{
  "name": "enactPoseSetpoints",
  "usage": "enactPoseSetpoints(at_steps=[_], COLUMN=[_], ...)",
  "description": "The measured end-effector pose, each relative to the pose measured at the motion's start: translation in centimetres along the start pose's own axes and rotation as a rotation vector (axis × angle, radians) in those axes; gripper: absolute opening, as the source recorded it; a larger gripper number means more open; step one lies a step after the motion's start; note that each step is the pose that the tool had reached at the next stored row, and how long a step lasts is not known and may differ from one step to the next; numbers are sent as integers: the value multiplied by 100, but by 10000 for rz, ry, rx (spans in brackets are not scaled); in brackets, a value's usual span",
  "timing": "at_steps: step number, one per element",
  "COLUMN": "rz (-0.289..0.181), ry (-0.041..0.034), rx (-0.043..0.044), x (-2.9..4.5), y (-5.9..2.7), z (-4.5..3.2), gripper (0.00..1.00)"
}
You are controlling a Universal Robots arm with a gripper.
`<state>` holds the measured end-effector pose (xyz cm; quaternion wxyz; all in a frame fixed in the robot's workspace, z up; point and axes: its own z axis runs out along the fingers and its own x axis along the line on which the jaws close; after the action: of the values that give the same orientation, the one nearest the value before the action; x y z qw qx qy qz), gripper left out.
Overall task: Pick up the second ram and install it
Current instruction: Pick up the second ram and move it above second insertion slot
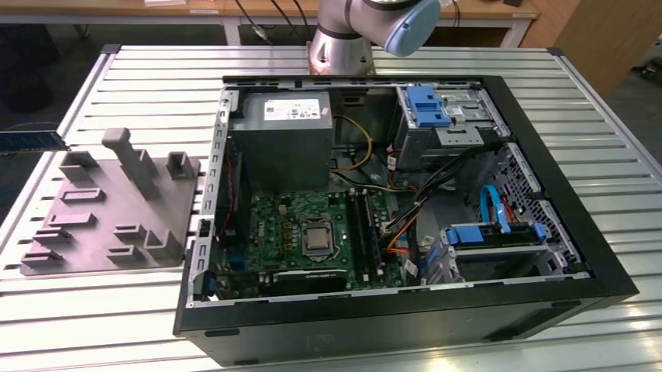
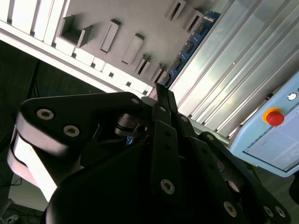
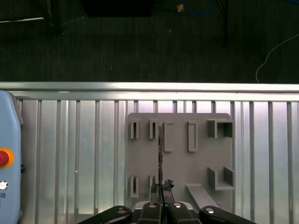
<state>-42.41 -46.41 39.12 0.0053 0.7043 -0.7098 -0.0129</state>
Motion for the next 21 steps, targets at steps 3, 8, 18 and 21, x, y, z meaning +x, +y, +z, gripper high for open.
enactPoseSetpoints(at_steps=[3,8,18,21], rz=[2,2,2,1], ry=[-2,-1,-2,-2], rx=[2,1,0,-1], x=[-1,-1,-3,-4], y=[-36,-127,-380,-460], z=[1,-2,-8,-10], gripper=[12,12,12,12])
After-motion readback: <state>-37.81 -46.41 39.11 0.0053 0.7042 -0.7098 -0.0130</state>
